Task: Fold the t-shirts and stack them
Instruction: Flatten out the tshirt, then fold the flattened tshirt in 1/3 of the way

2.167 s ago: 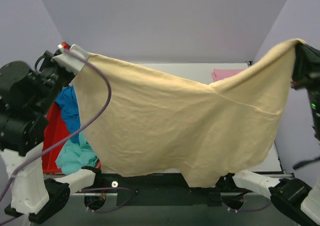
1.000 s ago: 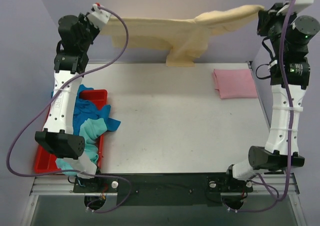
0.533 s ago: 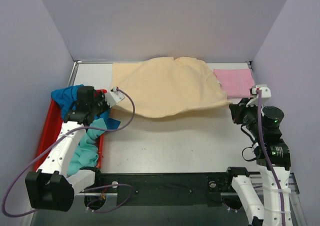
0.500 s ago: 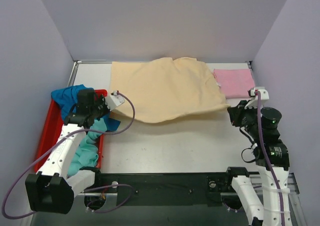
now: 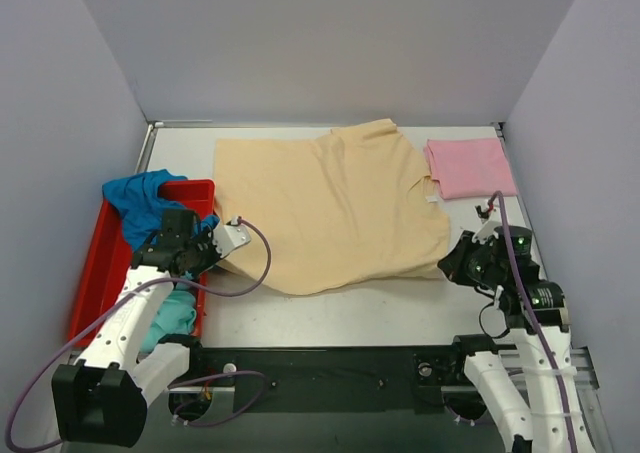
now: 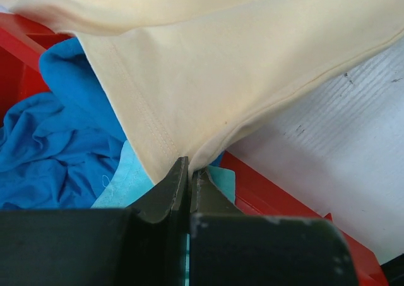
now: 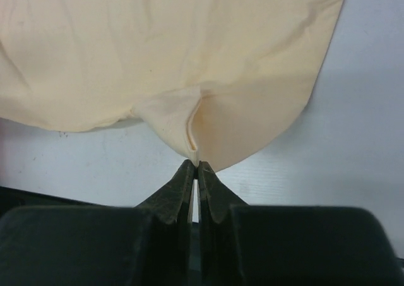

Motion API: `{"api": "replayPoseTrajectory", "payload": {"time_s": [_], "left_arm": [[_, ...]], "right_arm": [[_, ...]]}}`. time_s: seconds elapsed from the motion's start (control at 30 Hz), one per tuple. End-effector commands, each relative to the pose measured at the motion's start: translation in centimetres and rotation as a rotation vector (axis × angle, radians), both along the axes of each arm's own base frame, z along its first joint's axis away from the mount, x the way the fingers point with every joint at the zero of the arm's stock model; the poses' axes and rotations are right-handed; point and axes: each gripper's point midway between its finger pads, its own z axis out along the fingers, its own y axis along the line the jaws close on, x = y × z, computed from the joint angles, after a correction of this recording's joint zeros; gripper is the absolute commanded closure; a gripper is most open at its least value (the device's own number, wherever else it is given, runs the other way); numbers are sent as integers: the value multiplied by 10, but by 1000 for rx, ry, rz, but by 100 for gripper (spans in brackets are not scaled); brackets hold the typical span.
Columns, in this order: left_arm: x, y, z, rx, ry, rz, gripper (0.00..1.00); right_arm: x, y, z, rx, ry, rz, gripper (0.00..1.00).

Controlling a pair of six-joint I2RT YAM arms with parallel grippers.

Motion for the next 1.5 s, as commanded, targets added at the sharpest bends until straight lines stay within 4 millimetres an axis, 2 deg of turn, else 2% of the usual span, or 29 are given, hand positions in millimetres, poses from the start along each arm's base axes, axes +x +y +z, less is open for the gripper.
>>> {"api": "replayPoseTrajectory", "payload": {"time_s": [0.0,0.03,0.07,0.1,0.13,0.17,0.2,0.23,0.27,0.3,0.33,0.37,0.4,0.43,0.47,0.5,0.53,0.57,0.6,0.63,0.67,0.8,0.87,1.07,1.2,1.47], "left_arm": [[22,9,24,-9,-64,118,100],[33,12,33,-4,-102,144,100],[49,12,41,-23,-155,176,100],[64,11,55,-37,-213,193,100],[71,9,56,-53,-215,208,100],[82,7,67,-69,-252,211,100],[91,4,68,-84,-246,209,100],[97,1,71,-94,-257,201,100],[105,1,69,-94,-248,209,100],[112,1,64,-89,-238,214,100],[118,2,67,-80,-248,222,100],[124,2,61,-73,-237,225,100],[129,5,65,-63,-245,235,100],[134,5,60,-55,-231,238,100],[139,7,62,-44,-238,249,100],[143,9,57,-32,-230,252,100],[149,11,60,-22,-240,258,100],[153,12,54,-14,-226,263,100],[158,16,57,3,-239,280,100],[163,17,53,11,-233,286,100],[168,18,57,17,-245,296,100],[181,22,54,36,-250,320,100],[186,25,50,51,-250,332,100],[191,31,33,98,-230,348,100],[198,31,21,135,-208,339,100],[209,31,19,169,-202,352,100]], "right_arm": [[42,-4,-19,-30,3,-22,100],[49,-7,-22,-49,-1,-23,100],[66,-14,-26,-106,-11,-24,100],[78,-19,-20,-137,-31,-33,100],[93,-27,-25,-194,-25,-35,100],[106,-30,-15,-216,-59,-40,100],[122,-29,-19,-238,-63,-15,100],[140,-22,-4,-223,-134,17,100],[152,-16,-12,-232,-134,69,100],[167,-9,-3,-229,-192,116,100],[176,-6,-13,-227,-169,140,100],[187,-6,-3,-258,-204,167,100],[198,-7,-10,-278,-183,186,100],[211,-10,-13,-316,-183,204,100],[222,-11,-3,-342,-211,211,100],[230,-14,-13,-380,-194,242,100],[240,-13,-4,-394,-219,254,100],[248,-12,-11,-414,-210,290,100],[256,-11,-3,-421,-234,302,100],[261,-11,-10,-438,-225,327,100],[269,-11,-4,-447,-245,327,100],[289,-17,0,-469,-282,350,100],[295,-13,0,-450,-302,389,100],[313,-16,-3,-476,-312,408,100],[320,-19,-7,-492,-298,416,100],[326,-16,-11,-482,-282,431,100]]}}
